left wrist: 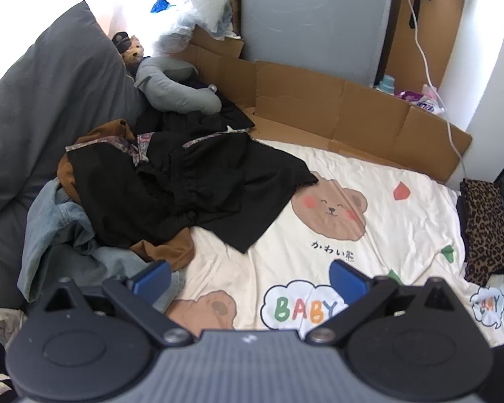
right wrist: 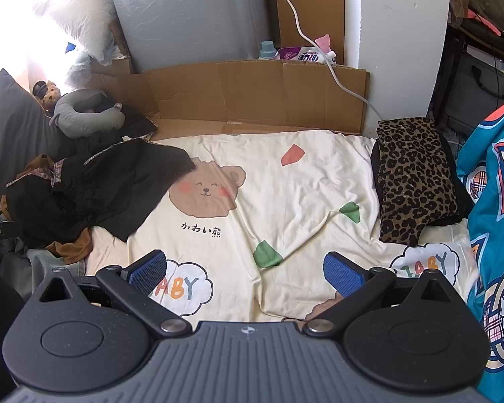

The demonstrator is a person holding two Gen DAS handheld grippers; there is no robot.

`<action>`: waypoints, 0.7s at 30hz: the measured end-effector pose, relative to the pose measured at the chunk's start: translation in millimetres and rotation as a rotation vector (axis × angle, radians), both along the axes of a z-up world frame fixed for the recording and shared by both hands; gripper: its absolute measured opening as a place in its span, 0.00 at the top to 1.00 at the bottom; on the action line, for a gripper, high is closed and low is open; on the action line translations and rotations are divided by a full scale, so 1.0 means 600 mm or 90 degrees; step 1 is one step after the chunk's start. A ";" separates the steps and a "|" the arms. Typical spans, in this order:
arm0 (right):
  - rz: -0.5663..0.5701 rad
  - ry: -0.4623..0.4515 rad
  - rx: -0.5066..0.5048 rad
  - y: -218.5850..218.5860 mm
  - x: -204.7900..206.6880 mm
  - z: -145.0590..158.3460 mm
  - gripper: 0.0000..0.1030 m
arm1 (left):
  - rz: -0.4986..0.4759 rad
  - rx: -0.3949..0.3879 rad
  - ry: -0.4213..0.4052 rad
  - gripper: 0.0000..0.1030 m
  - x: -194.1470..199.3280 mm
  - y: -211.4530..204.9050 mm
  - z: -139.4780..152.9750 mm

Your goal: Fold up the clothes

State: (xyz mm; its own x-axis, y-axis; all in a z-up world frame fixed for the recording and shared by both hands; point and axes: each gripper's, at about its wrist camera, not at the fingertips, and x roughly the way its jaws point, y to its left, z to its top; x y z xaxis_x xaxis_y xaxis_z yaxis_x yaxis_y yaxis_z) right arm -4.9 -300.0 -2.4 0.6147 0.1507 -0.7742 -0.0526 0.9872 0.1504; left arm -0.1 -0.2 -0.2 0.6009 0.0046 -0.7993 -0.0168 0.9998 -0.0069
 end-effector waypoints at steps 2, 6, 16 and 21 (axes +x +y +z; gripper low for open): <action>0.000 0.000 -0.001 0.000 0.000 0.000 0.00 | 0.000 -0.006 0.000 0.01 0.000 0.001 0.000; 0.000 0.001 -0.002 0.001 -0.001 0.001 0.00 | 0.000 -0.003 0.000 0.01 0.000 0.001 -0.001; -0.001 0.001 -0.004 0.002 -0.001 0.002 0.00 | -0.003 0.006 -0.001 0.01 -0.002 0.004 0.000; -0.007 0.001 0.000 -0.001 -0.001 0.002 0.00 | -0.001 0.009 -0.003 0.01 -0.003 0.001 0.001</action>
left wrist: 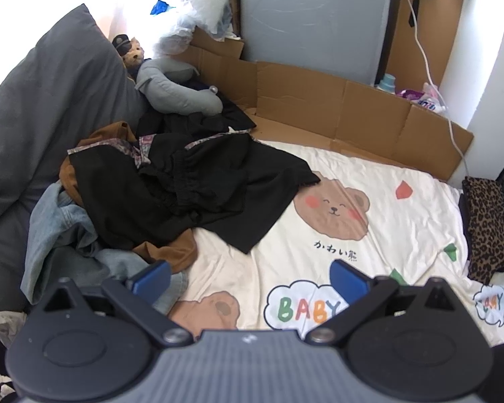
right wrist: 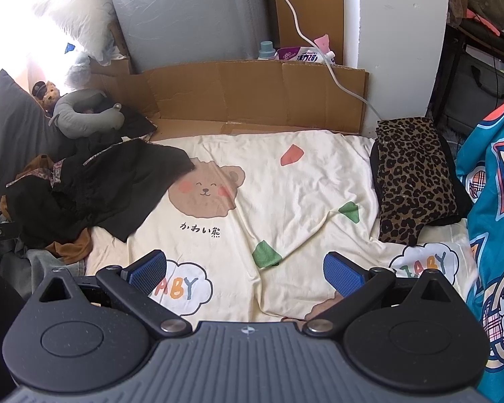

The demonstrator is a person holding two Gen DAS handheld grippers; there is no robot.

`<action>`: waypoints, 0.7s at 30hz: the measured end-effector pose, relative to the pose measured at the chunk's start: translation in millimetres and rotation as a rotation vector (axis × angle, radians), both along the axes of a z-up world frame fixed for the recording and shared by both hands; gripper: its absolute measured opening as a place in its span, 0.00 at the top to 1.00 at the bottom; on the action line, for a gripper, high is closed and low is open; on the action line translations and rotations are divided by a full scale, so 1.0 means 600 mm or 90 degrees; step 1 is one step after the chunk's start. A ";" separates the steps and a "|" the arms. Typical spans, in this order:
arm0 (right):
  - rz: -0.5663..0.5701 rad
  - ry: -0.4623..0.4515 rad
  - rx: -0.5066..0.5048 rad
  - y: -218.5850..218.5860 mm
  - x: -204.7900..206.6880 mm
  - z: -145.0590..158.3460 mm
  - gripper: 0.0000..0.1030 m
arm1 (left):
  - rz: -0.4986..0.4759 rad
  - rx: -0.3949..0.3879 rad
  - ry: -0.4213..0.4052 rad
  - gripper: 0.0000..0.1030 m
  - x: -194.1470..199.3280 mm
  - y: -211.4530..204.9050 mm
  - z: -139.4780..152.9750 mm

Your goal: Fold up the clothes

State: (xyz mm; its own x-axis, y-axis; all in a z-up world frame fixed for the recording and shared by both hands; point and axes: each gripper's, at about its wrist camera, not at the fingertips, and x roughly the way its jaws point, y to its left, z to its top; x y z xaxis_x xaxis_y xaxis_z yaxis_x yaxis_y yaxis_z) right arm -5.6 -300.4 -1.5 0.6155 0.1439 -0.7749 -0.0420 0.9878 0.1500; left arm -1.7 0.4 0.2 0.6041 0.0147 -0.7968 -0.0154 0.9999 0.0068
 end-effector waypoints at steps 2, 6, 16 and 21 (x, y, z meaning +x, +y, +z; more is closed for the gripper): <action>-0.001 0.000 0.000 -0.001 0.000 0.000 0.00 | 0.000 0.001 0.001 0.01 0.000 0.000 0.000; -0.001 -0.002 0.001 -0.003 0.000 0.000 0.00 | -0.002 0.004 0.002 0.01 0.001 -0.002 0.000; -0.007 0.005 -0.007 -0.006 0.003 -0.007 0.00 | -0.004 -0.002 0.003 0.01 0.002 0.002 0.000; -0.007 -0.002 -0.003 -0.007 0.001 -0.002 0.00 | -0.004 -0.003 0.004 0.01 0.002 0.003 -0.001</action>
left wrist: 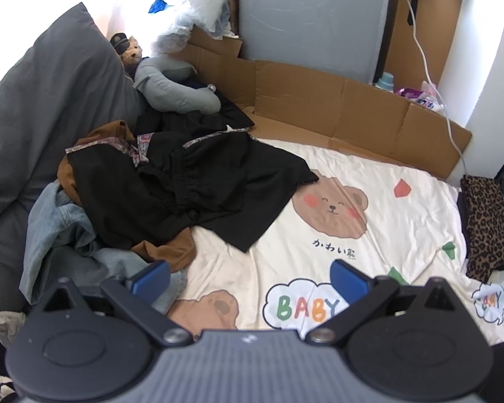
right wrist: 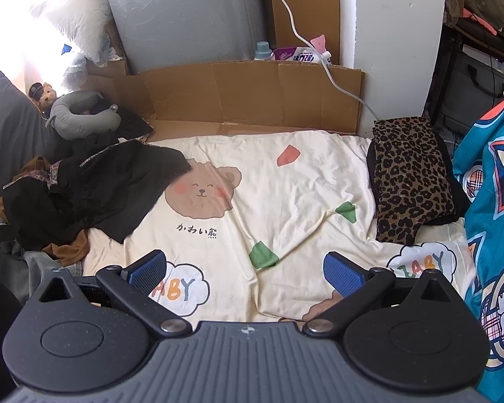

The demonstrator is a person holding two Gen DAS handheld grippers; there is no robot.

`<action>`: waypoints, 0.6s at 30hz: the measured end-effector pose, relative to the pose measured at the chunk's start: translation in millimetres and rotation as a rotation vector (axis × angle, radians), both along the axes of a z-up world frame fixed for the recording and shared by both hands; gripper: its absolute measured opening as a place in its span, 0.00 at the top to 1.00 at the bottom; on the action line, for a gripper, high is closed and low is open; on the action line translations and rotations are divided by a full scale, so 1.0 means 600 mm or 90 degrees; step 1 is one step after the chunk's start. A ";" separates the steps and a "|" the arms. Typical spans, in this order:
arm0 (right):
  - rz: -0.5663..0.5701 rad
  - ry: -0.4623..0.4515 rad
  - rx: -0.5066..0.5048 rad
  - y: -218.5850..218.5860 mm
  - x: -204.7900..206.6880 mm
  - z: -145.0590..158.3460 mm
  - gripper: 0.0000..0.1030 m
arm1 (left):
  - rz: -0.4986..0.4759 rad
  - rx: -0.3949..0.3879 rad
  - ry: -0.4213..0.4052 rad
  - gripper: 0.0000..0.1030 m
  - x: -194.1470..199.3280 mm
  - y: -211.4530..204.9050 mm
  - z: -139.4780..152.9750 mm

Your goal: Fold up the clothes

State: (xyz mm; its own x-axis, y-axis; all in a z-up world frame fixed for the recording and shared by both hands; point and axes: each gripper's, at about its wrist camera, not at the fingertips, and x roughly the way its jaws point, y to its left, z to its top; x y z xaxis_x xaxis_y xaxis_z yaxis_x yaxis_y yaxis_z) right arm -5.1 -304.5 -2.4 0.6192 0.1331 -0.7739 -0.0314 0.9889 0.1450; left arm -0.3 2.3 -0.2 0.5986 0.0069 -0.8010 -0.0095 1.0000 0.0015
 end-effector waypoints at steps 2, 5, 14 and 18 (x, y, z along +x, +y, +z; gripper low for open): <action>0.001 0.000 0.000 -0.001 0.000 0.000 0.00 | 0.000 0.001 0.000 0.01 0.000 -0.001 0.000; 0.001 0.000 0.000 -0.002 0.000 0.001 0.00 | 0.001 0.002 0.001 0.01 0.001 -0.002 0.000; 0.002 -0.004 0.000 0.002 -0.002 0.005 0.00 | -0.006 0.007 0.005 0.01 0.002 -0.004 -0.001; 0.012 -0.009 -0.008 0.008 -0.004 0.005 0.00 | -0.008 0.005 0.006 0.01 0.003 -0.004 -0.002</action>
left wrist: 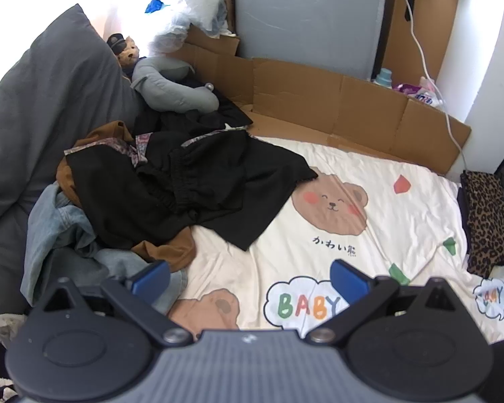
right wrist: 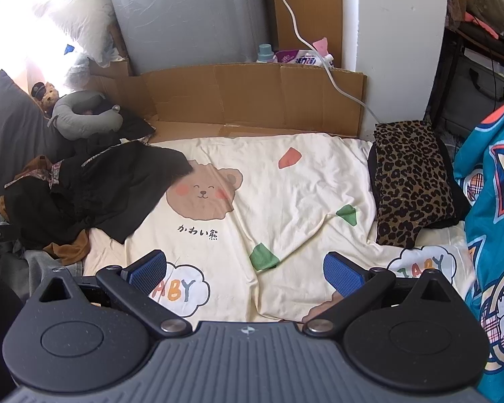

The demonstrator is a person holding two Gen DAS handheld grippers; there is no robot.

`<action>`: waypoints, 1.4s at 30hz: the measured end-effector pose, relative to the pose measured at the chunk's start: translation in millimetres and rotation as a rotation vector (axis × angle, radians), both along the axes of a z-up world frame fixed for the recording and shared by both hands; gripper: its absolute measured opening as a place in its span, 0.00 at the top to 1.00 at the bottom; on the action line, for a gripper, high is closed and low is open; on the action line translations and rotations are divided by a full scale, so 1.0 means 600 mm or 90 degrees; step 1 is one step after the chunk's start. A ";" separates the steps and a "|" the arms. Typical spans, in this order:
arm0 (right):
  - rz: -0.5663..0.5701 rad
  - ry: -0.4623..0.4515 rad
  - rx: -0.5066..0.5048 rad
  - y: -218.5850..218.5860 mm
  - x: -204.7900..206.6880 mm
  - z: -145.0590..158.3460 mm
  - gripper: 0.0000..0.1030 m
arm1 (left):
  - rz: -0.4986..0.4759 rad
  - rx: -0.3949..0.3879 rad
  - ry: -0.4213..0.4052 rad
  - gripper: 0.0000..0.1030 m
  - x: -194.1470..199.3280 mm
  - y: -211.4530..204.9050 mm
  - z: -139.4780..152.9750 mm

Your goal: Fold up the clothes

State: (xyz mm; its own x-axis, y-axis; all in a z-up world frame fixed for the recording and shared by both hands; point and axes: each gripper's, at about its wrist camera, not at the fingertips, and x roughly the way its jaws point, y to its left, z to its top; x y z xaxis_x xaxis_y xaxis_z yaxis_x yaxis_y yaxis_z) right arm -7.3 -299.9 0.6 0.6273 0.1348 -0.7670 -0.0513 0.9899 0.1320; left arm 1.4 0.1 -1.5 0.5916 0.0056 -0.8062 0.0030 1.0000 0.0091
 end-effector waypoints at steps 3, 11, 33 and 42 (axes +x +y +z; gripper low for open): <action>0.007 -0.007 -0.005 0.004 -0.002 0.002 0.00 | 0.000 -0.005 0.002 0.01 0.001 0.002 -0.001; -0.001 0.000 0.000 -0.004 0.000 -0.003 0.00 | -0.001 -0.007 0.005 0.01 0.001 0.002 -0.001; 0.066 -0.013 0.003 0.013 0.019 0.007 0.01 | 0.000 -0.077 0.003 0.01 0.034 0.036 -0.001; 0.032 0.010 0.005 0.016 0.054 -0.023 0.01 | 0.000 -0.061 0.004 0.02 0.060 0.054 -0.019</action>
